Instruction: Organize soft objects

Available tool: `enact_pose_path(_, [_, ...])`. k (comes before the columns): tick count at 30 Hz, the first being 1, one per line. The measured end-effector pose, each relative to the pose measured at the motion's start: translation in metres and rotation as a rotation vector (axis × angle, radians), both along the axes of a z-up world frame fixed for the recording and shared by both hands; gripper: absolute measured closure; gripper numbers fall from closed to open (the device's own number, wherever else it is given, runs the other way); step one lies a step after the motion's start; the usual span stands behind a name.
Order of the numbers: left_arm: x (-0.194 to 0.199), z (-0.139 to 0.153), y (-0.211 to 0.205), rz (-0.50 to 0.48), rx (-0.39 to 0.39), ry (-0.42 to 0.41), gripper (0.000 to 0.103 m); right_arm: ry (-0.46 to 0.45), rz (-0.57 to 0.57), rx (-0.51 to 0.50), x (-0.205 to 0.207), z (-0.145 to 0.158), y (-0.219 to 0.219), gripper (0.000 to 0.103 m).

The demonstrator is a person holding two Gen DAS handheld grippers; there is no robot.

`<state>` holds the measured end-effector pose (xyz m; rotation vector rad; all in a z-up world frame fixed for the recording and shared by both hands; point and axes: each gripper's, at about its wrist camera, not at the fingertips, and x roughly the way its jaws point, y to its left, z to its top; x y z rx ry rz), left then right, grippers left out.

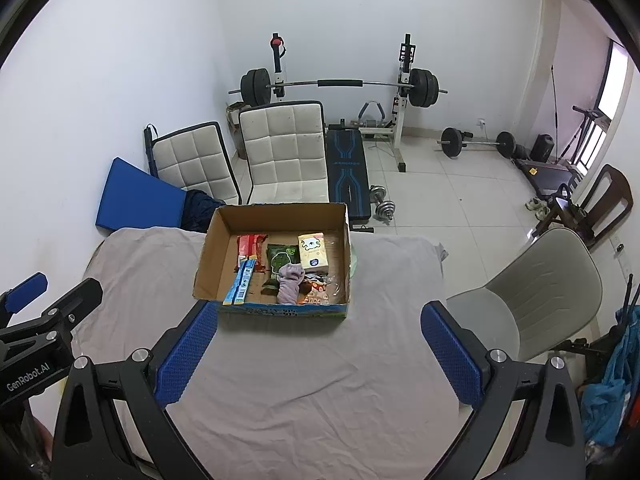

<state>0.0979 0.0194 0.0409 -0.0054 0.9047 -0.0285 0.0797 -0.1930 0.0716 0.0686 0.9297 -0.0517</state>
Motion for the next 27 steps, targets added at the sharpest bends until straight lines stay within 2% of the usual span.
enact_pose_path(13, [0.0050, -0.0024, 0.0002, -0.011, 0.027, 0.009, 0.000, 0.007, -0.007, -0.008, -0.0032, -0.0049, 0.0005, 0.000])
enact_pose_path(27, [0.0065, -0.0073, -0.0035, -0.013, 0.021, 0.021, 0.000, 0.030, -0.020, -0.021, -0.0038, -0.0090, -0.0020, 0.000])
